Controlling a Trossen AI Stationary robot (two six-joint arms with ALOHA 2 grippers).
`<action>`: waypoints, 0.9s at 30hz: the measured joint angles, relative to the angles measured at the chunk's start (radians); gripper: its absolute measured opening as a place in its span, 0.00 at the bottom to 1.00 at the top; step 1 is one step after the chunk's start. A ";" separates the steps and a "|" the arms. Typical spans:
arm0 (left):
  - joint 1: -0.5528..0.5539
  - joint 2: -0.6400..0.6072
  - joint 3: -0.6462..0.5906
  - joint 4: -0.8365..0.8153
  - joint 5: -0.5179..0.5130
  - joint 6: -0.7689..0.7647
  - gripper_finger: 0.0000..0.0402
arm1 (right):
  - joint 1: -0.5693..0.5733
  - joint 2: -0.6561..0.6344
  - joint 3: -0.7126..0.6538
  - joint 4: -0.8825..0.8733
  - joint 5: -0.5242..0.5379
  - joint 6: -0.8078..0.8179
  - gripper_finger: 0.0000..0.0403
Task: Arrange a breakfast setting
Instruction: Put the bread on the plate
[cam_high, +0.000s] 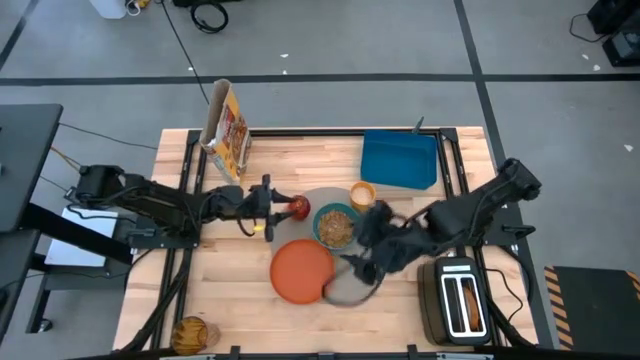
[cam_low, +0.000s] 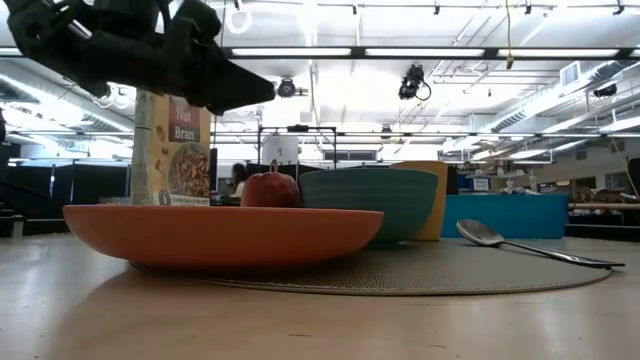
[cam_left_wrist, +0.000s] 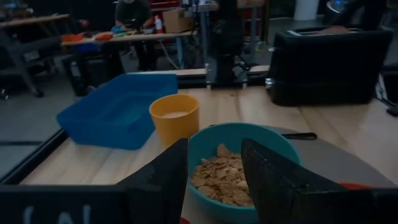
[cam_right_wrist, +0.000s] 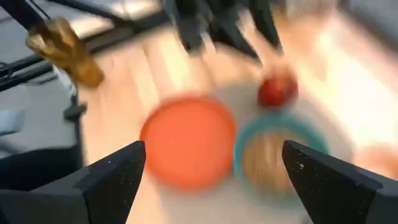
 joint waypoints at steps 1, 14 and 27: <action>-0.007 -0.001 0.000 0.000 0.000 0.009 0.39 | -0.012 -0.002 0.041 -0.093 -0.062 0.074 0.95; -0.021 -0.001 0.000 -0.001 -0.001 0.089 0.39 | 0.108 -0.001 0.092 -0.587 -0.805 0.949 0.83; -0.035 -0.001 0.000 -0.024 -0.001 0.080 0.39 | 0.363 -0.012 -0.204 -0.563 -1.061 1.287 0.65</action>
